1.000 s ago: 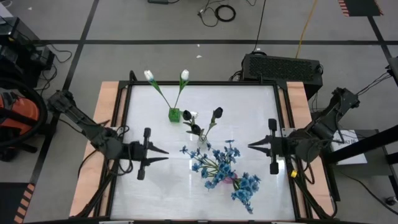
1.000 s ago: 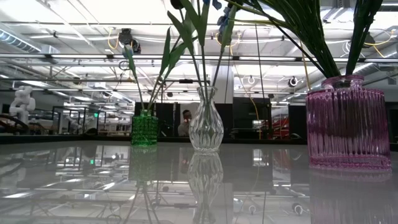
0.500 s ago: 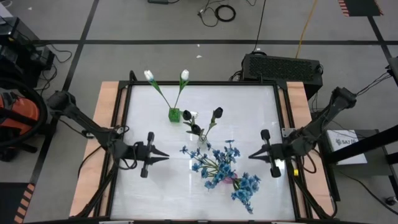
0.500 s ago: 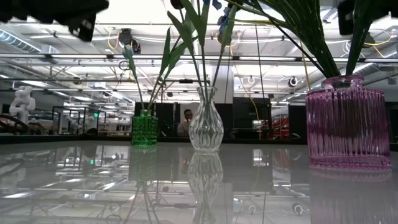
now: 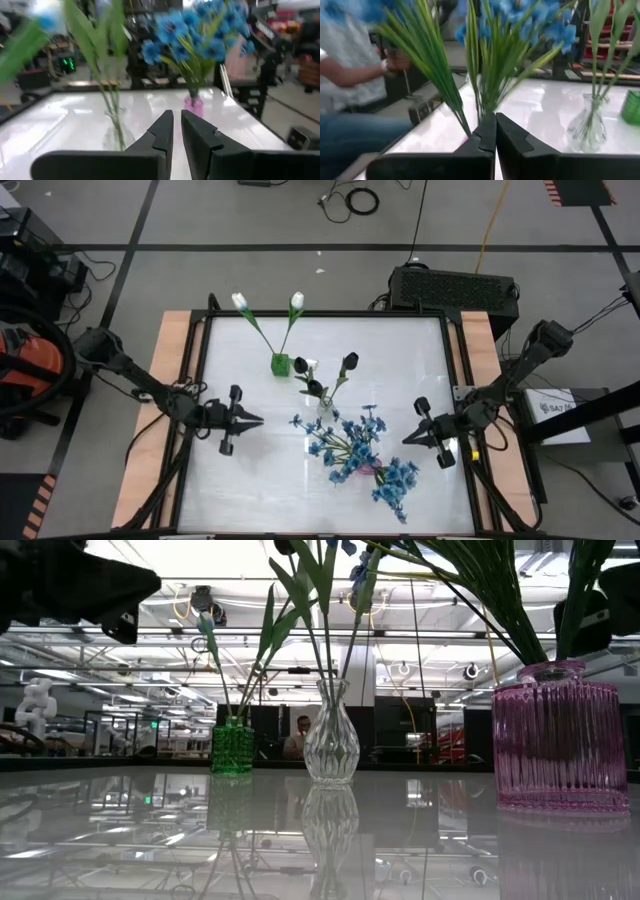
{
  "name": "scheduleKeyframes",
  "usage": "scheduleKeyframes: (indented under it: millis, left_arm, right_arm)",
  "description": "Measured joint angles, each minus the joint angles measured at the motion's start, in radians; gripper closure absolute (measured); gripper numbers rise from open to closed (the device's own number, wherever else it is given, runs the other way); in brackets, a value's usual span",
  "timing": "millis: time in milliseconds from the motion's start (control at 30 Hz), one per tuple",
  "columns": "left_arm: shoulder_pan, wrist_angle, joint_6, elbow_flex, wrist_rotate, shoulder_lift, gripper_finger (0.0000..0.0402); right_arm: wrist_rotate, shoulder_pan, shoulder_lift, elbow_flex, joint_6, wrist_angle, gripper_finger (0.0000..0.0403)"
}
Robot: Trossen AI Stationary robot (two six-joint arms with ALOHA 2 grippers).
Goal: Sort flowers into vase by color
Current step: Return to Home Position
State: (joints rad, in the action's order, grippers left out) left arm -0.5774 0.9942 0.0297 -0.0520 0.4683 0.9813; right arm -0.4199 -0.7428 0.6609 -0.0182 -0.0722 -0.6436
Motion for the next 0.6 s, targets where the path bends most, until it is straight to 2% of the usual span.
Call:
scheduleKeyframes:
  millis: [100, 333, 400, 500, 600]
  left_arm:
    - [0.033, 0.100, 0.041, 0.042, -0.003, 0.000, 0.0357]
    - [0.156, 0.111, 0.090, 0.046, -0.055, -0.001, 0.0357]
    - [0.214, 0.112, 0.089, 0.046, -0.113, -0.002, 0.0357]
    - [0.308, 0.112, 0.078, 0.046, -0.258, -0.002, 0.0357]
    - [0.381, 0.101, 0.051, 0.046, -0.342, -0.002, 0.0357]
  right_arm:
    - [-0.001, 0.006, 0.001, 0.005, 0.007, 0.000, 0.0403]
    - [0.006, 0.102, -0.024, 0.004, 0.084, -0.013, 0.0403]
    - [0.017, 0.133, -0.043, 0.004, 0.095, -0.009, 0.0403]
    - [0.080, 0.183, -0.066, 0.004, 0.112, -0.004, 0.0403]
    - [0.089, 0.226, -0.092, 0.004, 0.113, 0.031, 0.0403]
